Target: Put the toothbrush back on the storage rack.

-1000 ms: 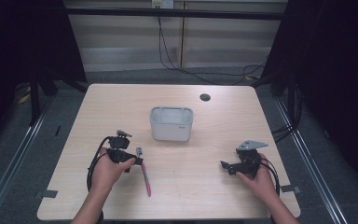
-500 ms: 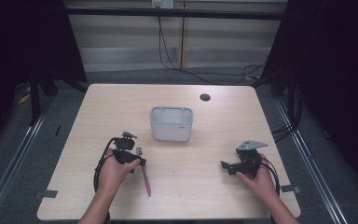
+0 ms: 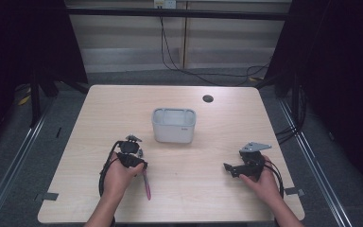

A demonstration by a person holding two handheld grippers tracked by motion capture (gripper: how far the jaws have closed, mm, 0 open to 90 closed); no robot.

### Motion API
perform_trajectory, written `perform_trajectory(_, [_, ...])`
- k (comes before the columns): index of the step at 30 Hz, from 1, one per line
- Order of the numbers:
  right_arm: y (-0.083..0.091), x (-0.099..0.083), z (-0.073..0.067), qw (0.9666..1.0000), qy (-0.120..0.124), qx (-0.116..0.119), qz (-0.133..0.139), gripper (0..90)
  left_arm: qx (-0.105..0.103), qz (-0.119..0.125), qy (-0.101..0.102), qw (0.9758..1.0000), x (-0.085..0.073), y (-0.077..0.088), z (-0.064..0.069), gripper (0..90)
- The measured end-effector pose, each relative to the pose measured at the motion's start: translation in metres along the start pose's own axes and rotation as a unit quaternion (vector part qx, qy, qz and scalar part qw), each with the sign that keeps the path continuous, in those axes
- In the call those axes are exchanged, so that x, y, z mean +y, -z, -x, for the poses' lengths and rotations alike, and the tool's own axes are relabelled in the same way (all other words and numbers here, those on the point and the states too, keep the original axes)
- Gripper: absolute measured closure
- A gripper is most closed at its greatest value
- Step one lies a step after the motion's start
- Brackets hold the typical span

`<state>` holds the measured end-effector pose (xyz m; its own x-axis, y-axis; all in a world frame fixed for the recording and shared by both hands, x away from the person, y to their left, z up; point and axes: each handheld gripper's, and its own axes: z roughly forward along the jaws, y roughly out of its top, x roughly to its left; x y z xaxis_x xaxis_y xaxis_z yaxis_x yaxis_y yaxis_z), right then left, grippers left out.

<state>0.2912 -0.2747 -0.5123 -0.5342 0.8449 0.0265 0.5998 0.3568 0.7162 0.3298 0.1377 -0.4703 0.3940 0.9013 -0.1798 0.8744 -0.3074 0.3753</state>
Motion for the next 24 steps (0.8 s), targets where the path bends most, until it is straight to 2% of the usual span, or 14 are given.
perform_trajectory(3, [0.0, 0.0, 0.0, 1.0, 0.0, 0.0, 0.0, 11.8, 0.007, -0.005, -0.005, 1.0, 0.0003, 0.0007, -0.0009, 74.3])
perform_trajectory(8, [0.0, 0.0, 0.0, 1.0, 0.0, 0.0, 0.0, 11.8, 0.014, -0.01, -0.014, 0.9998, -0.0006, -0.001, -0.0026, 79.6])
perform_trajectory(11, [0.0, 0.0, 0.0, 1.0, 0.0, 0.0, 0.0, 11.8, 0.021, -0.013, -0.028, 0.9993, 0.0007, -0.0012, -0.002, 79.7])
perform_trajectory(15, [-0.0001, 0.0, 0.0001, 1.0, 0.001, 0.0, 0.0, 11.8, 0.027, -0.003, -0.035, 0.999, 0.0006, -0.0007, -0.004, 79.9])
perform_trajectory(18, [0.0001, 0.0, 0.0, 1.0, 0.0, -0.001, 0.0, 11.7, 0.019, -0.001, -0.029, 0.9994, 0.0005, 0.0008, -0.0055, 79.9])
perform_trajectory(20, [0.0, 0.0, 0.0, 1.0, 0.0, 0.0, 0.0, 11.7, 0.021, -0.005, -0.038, 0.9991, 0.0017, 0.0031, -0.0067, 79.9])
perform_trajectory(21, [0.0001, 0.0, 0.0, 1.0, 0.0, -0.001, -0.001, 11.7, 0.018, -0.002, -0.033, 0.9993, 0.0021, 0.0044, -0.0065, 79.9])
perform_trajectory(24, [0.0, 0.0, 0.0, 1.0, 0.0, 0.0, 0.0, 11.7, 0.016, 0.001, -0.037, 0.9992, 0.004, 0.0081, -0.008, 79.8])
